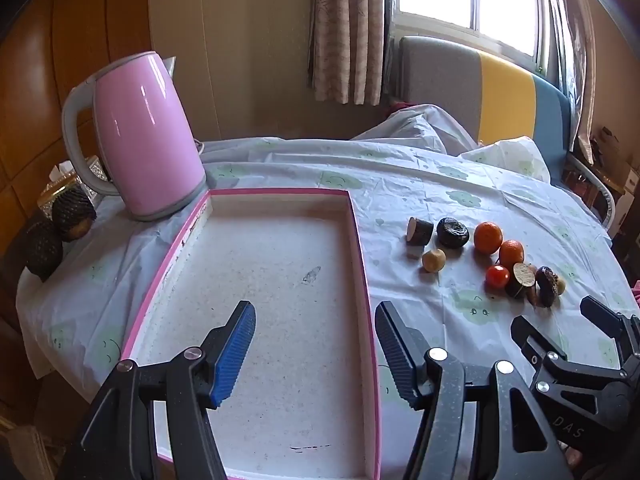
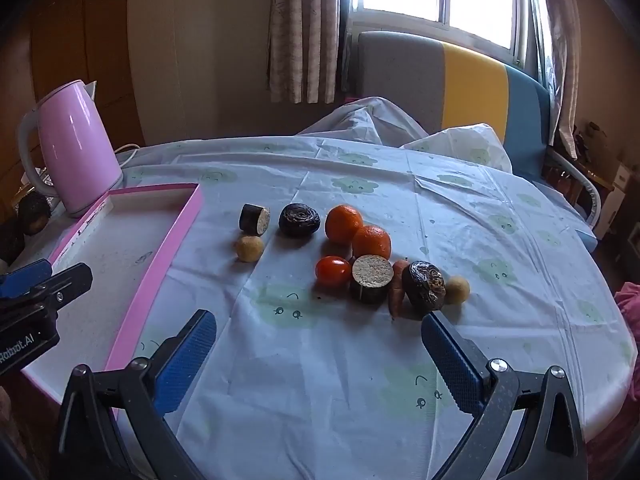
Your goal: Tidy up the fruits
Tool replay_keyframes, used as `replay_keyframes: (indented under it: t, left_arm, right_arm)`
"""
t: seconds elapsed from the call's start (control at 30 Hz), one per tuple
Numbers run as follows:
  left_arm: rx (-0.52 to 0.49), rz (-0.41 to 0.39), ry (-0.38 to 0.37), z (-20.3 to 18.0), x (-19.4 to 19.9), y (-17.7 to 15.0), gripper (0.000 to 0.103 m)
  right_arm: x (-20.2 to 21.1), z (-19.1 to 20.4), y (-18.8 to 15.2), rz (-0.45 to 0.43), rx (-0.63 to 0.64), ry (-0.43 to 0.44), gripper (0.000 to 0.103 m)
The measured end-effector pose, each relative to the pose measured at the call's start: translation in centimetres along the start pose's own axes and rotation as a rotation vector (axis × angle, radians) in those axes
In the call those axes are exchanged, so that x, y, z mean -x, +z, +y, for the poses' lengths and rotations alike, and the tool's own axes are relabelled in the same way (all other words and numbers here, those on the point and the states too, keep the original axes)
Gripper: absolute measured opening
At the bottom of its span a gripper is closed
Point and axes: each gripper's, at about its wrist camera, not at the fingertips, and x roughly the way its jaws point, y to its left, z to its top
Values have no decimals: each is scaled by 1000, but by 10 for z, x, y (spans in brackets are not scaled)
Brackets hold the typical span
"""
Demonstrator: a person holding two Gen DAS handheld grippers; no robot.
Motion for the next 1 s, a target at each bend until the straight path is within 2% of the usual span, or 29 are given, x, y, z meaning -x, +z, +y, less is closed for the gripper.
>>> replay_keyframes:
  t: [0.53, 1.0]
  left_arm:
    - [1, -18, 7, -2, 5, 1, 63]
    - [6, -3, 0, -5, 3, 0, 64]
  right_arm:
    - [4, -2, 1, -2, -11, 7, 103]
    - [3, -3, 1, 1, -9, 5, 103]
